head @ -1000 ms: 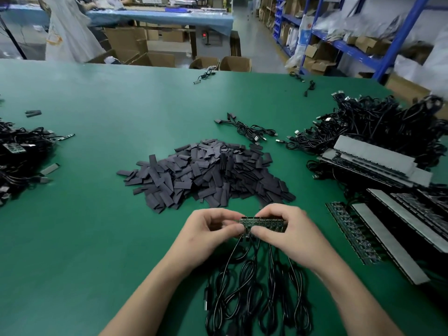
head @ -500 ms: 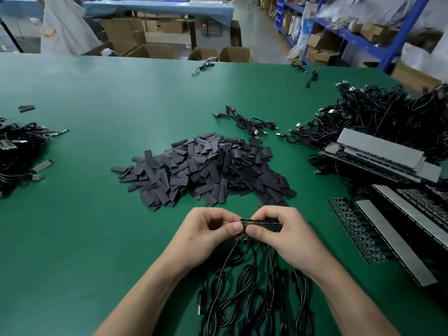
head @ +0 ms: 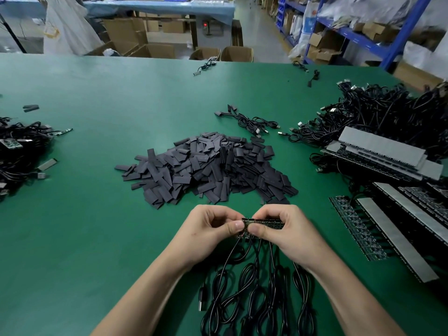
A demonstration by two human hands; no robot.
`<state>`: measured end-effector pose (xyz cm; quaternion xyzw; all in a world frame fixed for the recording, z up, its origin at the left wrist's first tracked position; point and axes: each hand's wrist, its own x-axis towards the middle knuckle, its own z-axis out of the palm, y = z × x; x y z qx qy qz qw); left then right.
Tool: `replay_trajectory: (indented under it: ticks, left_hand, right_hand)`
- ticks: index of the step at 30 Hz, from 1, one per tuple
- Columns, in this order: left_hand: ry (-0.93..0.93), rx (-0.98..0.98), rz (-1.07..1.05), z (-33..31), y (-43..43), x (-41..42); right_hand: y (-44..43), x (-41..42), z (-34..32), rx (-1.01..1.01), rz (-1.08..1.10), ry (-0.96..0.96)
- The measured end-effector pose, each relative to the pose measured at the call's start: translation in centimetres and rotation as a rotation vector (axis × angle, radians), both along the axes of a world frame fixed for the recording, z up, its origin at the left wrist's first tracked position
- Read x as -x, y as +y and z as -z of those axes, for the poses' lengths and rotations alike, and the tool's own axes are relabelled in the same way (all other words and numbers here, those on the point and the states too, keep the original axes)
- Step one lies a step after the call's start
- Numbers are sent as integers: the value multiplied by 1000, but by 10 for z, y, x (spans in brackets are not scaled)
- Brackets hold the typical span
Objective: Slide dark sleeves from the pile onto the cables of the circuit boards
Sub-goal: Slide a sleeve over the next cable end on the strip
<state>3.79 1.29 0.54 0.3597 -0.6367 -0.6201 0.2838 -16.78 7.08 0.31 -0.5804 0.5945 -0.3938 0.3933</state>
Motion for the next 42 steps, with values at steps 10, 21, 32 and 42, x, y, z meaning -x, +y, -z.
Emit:
replay_trajectory:
  ticks: [10, 21, 32, 42]
  left_hand:
    - [67, -66, -30, -2, 1, 1]
    - [253, 33, -122, -5, -4, -8]
    - [-43, 356, -372, -10, -19, -17]
    - [-754, 796, -551, 6, -62, -46]
  right_hand:
    - [-3, -1, 0, 5, -45, -113]
    - [10, 1, -20, 165, 68, 316]
    - [18, -27, -42, 55, -115, -444]
    - [14, 7, -80, -30, -16, -429]
